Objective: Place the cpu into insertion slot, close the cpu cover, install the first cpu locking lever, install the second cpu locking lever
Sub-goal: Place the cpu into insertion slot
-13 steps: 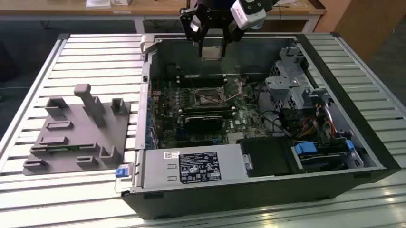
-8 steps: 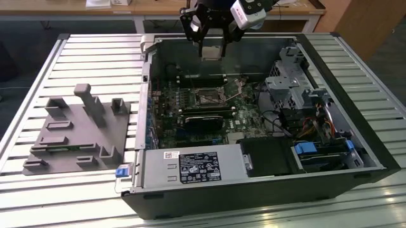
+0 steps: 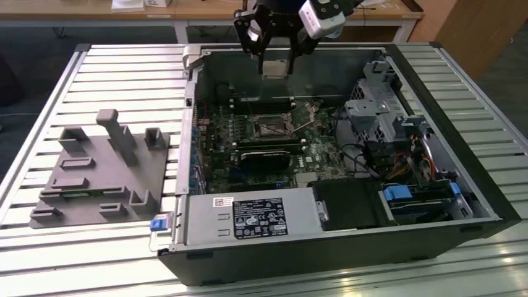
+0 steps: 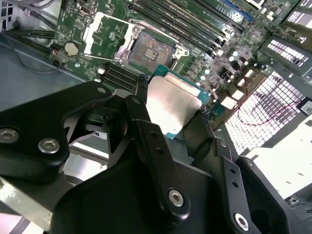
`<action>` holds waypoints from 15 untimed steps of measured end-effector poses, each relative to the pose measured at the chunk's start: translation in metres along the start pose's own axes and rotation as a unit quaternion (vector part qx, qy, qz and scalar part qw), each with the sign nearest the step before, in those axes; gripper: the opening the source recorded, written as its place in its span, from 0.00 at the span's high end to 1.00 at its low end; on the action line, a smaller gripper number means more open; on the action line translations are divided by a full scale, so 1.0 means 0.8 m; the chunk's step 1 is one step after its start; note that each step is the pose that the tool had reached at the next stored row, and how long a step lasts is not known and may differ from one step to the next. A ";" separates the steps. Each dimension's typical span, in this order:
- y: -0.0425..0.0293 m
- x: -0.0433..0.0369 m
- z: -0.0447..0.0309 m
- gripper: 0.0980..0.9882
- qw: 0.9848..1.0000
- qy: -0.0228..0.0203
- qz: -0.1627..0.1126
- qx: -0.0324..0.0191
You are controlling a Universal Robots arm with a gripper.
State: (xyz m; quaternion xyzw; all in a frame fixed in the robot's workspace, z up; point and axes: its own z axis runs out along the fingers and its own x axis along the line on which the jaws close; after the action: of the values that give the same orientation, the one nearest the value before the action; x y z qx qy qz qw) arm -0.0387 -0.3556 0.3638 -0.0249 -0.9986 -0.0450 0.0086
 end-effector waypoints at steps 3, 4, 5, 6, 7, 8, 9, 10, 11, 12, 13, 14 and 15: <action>0.0000 0.000 0.0001 0.50 1.000 -0.001 0.009 0.000; 0.0000 0.000 0.0002 0.50 1.000 -0.001 0.012 0.000; 0.0000 0.000 0.0003 0.50 1.000 -0.001 0.015 0.000; 0.0000 0.000 0.0003 0.50 1.000 -0.002 0.017 0.000; 0.0000 0.000 0.0003 0.50 1.000 -0.002 0.019 0.000; 0.0000 0.000 0.0003 0.50 1.000 -0.002 0.022 0.000; 0.0000 0.000 0.0004 0.50 1.000 -0.002 0.024 0.000; 0.0000 0.000 0.0004 0.50 1.000 -0.002 0.027 0.000; 0.0000 0.000 0.0005 0.50 1.000 -0.003 0.029 0.000; 0.0000 0.000 0.0006 0.50 0.999 -0.003 0.032 -0.001; 0.0001 0.000 0.0007 0.50 0.999 -0.003 0.034 -0.001; 0.0001 0.000 0.0008 0.50 0.999 -0.003 0.037 -0.001; 0.0004 0.000 0.0011 0.50 0.999 -0.004 0.039 -0.001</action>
State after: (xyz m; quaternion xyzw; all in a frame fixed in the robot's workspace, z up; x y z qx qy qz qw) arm -0.0388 -0.3552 0.3630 -0.0637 -0.9969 -0.0453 0.0067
